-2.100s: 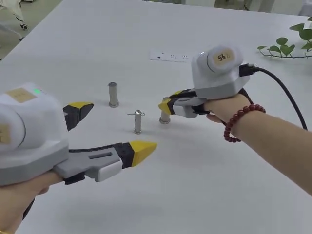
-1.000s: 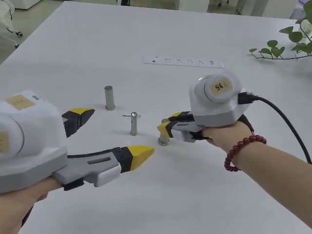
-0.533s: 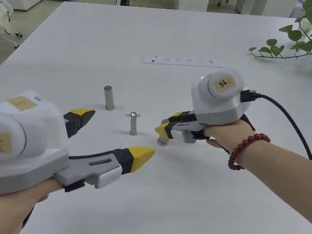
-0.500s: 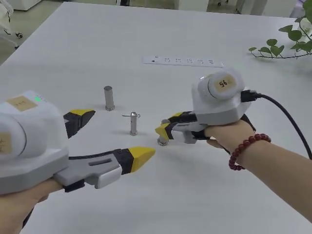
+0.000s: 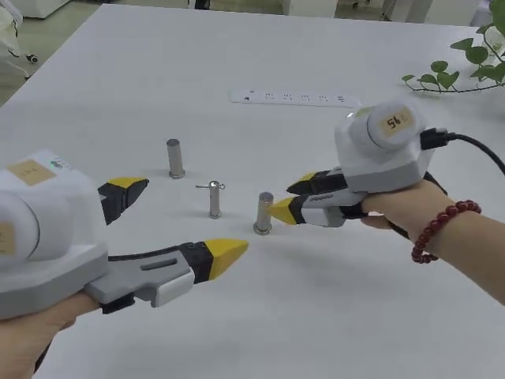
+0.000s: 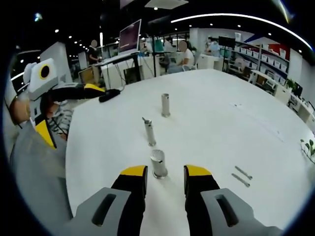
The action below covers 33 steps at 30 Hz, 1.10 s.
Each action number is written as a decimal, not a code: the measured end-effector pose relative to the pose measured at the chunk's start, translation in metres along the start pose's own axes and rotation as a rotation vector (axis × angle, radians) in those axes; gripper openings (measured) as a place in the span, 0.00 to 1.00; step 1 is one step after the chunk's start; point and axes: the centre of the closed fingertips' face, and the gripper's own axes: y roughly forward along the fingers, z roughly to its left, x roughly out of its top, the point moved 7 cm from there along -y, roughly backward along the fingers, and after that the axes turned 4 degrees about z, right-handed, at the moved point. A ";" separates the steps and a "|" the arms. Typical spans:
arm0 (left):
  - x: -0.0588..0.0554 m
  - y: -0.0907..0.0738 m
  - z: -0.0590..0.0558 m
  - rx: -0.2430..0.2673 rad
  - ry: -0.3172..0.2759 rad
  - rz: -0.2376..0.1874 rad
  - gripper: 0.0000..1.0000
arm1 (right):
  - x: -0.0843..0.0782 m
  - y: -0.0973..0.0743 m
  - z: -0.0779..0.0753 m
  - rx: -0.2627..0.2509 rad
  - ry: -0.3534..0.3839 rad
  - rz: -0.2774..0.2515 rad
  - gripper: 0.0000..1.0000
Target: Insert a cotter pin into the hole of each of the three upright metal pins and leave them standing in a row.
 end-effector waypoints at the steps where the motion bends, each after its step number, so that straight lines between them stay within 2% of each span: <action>1: 0.000 0.000 0.000 0.001 -0.001 0.000 0.85 | -0.002 -0.002 -0.004 -0.005 -0.008 0.009 0.31; 5: 0.000 -0.001 0.001 0.011 -0.002 0.002 0.86 | -0.007 -0.007 -0.019 -0.017 -0.016 0.037 0.31; 7: -0.001 -0.001 0.002 0.016 -0.003 0.007 0.87 | -0.012 -0.009 -0.027 -0.006 0.036 0.044 0.30; 9: -0.001 -0.002 0.003 0.022 -0.001 0.009 0.88 | -0.017 -0.010 -0.037 -0.023 0.028 0.053 0.30; 10: -0.001 -0.002 0.003 0.023 0.000 0.010 0.89 | -0.020 -0.012 -0.043 -0.037 0.016 0.074 0.30; 16: -0.002 -0.004 0.005 0.021 -0.001 0.012 0.93 | -0.029 -0.013 -0.066 -0.067 0.002 0.115 0.29; 20: -0.005 -0.004 0.007 0.031 0.006 0.034 0.93 | -0.034 -0.011 -0.081 -0.089 -0.014 0.152 0.29; 25: -0.007 -0.004 0.007 0.045 -0.009 0.036 0.94 | -0.037 -0.006 -0.097 -0.119 -0.037 0.174 0.27; 33: -0.009 -0.004 0.008 0.057 -0.005 0.041 0.93 | -0.040 0.006 -0.121 -0.135 -0.073 0.217 0.25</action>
